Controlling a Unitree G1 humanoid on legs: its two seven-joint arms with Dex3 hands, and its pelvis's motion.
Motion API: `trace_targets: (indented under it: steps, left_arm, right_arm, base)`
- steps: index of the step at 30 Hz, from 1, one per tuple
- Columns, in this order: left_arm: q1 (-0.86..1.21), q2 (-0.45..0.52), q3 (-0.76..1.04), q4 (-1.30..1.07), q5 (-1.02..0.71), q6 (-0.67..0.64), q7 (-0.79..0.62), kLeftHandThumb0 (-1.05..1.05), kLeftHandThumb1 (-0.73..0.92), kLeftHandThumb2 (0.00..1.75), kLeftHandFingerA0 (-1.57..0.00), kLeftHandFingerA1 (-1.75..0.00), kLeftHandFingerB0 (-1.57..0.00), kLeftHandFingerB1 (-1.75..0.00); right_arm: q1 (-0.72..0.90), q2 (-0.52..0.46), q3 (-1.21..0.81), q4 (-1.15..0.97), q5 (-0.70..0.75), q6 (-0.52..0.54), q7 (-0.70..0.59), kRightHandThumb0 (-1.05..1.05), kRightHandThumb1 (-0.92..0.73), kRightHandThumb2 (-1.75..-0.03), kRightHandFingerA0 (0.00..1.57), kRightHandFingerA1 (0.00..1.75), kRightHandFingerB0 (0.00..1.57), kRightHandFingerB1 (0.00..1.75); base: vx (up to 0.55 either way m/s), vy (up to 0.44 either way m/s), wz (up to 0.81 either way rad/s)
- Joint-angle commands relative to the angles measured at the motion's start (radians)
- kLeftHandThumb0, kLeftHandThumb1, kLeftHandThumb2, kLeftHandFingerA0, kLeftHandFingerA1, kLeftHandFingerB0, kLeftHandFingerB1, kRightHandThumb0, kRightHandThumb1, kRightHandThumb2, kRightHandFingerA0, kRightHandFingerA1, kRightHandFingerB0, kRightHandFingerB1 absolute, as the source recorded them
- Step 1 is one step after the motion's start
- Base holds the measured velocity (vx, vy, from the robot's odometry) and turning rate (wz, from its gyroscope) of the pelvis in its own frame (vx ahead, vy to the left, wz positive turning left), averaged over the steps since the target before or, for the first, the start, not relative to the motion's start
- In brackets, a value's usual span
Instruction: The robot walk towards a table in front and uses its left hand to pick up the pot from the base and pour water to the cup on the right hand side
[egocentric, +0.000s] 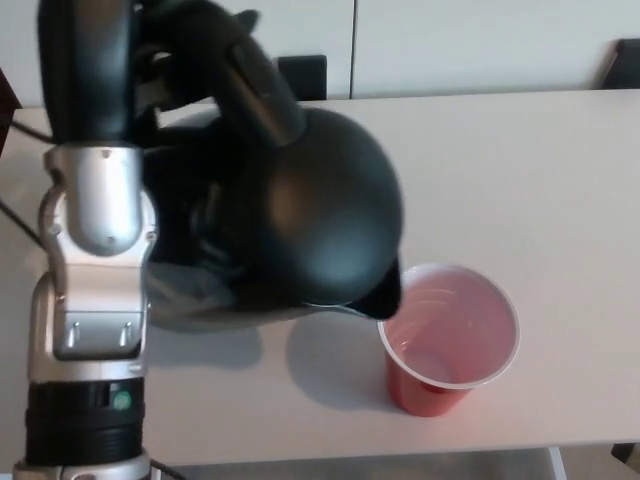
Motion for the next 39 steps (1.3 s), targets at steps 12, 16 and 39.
trace_targets:
  steps: [12,16,39]
  left_arm:
    - [0.051,-0.194,0.579,0.102,-0.946,0.515,0.054,-0.04,0.69,0.57,-0.84,-1.75,-0.31,-1.69]
    - [0.06,-0.22,0.592,0.139,-0.92,0.515,0.049,0.0,0.66,0.56,-0.87,-1.75,-0.4,-1.66]
    - [0.074,-0.27,0.532,0.142,-0.852,0.521,0.014,-0.07,0.58,0.56,-0.88,-1.75,-0.6,-1.59]
  right_arm:
    - [-0.006,-0.022,-0.01,-0.008,-0.006,-0.057,-0.027,-0.38,-0.59,-0.57,0.32,0.43,0.39,0.49]
    - [-0.013,-0.019,-0.011,-0.006,-0.002,-0.055,-0.024,-0.42,-0.49,-0.74,0.28,0.51,0.34,0.55]
    - [-0.05,-0.029,0.008,-0.022,-0.026,-0.059,-0.035,-0.39,-0.61,-0.57,0.28,0.41,0.36,0.48]
  base:
    - [0.0,0.0,0.0]
    - [0.0,0.0,0.0]
    - [0.0,0.0,0.0]
